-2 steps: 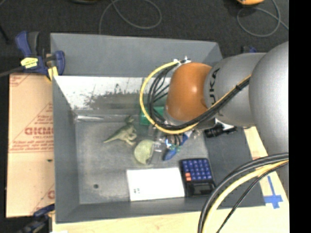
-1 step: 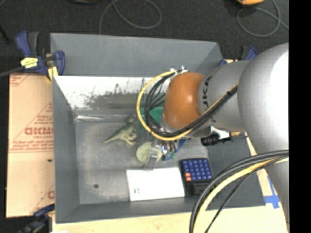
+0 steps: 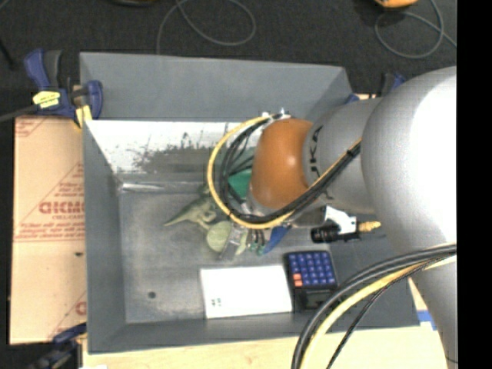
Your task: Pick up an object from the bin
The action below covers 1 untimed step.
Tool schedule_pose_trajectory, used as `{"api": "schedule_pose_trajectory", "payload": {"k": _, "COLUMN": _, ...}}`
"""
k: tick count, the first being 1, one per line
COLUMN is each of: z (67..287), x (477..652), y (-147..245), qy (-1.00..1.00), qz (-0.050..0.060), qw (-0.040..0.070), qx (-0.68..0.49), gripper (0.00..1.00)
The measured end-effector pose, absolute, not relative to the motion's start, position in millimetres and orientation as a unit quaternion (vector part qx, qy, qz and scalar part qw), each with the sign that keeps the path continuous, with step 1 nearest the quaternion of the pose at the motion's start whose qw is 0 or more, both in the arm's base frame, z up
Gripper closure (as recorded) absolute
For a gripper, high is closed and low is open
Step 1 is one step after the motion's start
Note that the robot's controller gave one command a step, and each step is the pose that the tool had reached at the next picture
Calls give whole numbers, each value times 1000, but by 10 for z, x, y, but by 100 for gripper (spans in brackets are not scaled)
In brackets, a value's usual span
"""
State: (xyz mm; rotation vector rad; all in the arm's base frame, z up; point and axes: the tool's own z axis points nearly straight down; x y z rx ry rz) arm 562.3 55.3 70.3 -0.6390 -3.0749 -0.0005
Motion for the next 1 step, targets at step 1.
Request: {"api": "schedule_pose_trajectory", "payload": {"k": 1, "z": 703, "x": 5623, "y": 553, "qy": -979, "qz": 0, "qw": 0, "qx": -204, "gripper": 100}}
